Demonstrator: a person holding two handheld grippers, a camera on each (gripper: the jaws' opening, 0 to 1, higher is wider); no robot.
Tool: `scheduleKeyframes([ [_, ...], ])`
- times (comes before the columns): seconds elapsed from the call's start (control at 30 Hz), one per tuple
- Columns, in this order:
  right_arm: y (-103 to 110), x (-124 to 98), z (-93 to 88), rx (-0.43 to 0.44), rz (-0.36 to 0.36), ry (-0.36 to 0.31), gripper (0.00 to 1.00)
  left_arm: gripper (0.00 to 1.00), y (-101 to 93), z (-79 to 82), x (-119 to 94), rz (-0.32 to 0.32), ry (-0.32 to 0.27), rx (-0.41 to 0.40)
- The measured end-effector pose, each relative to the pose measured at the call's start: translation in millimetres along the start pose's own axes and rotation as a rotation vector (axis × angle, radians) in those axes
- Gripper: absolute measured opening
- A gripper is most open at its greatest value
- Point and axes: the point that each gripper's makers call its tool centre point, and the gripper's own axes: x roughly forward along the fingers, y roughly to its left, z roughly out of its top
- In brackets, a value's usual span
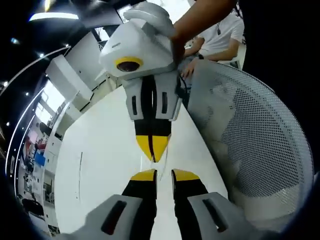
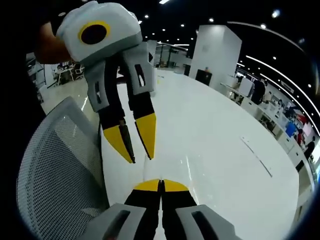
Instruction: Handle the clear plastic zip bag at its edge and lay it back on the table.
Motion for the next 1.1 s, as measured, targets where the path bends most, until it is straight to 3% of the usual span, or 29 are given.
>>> scheduleKeyframes([
  [0.27, -2, -2, 5.3, 0.032, -0.007, -0.012, 0.0, 0.0, -9.7, -13.6, 16, -0.033, 0.086, 0.06],
  [0.5, -14, -10, 16.0, 0.036, -0.057, -0.044, 0.0, 0.0, -14.3, -19.6, 17, -0.026, 0.106, 0.061],
  [0.83, -32, -26, 46.3, 0.017, -0.111, -0.113, 0.0, 0.0, -18.9, -35.7, 19, -0.031, 0.158, 0.046],
  [1.1, -36, -37, 61.8, -0.001, -0.138, -0.139, 0.0, 0.0, -14.6, -30.8, 16, -0.017, 0.153, 0.035],
])
